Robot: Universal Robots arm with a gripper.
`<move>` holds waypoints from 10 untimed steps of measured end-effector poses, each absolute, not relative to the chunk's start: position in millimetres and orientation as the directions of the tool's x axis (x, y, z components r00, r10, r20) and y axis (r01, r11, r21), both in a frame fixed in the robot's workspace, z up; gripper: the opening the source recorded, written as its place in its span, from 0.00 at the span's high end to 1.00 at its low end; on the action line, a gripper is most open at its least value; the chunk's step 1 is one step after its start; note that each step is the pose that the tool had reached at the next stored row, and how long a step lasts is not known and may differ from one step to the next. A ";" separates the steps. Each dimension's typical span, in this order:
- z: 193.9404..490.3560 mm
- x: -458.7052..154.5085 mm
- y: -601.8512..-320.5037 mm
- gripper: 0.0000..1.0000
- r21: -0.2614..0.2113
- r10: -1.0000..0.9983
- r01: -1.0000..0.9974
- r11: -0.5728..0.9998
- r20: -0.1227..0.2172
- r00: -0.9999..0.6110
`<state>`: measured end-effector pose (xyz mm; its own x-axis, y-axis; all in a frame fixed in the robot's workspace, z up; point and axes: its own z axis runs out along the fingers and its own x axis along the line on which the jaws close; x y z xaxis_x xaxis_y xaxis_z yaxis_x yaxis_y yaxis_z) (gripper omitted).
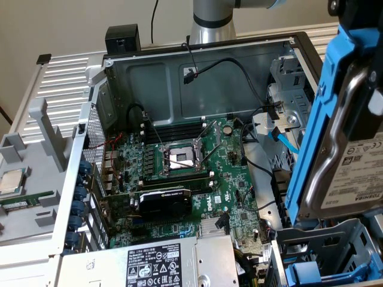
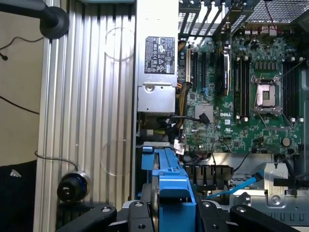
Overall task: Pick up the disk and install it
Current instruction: 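Insert the disk into the insertion slot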
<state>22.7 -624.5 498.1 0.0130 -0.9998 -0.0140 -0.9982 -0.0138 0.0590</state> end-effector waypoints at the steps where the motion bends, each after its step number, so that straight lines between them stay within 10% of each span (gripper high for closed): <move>1: 498.1 22.8 -624.5 0.63 0.060 -1.000 -0.998 -0.014 -0.014 0.013; 10: 498.1 23.3 -624.5 0.63 0.072 -1.000 -0.997 -0.015 -0.014 0.014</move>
<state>23.3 -624.5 498.1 0.0138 -0.9998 -0.0141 -0.9973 -0.0148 0.0716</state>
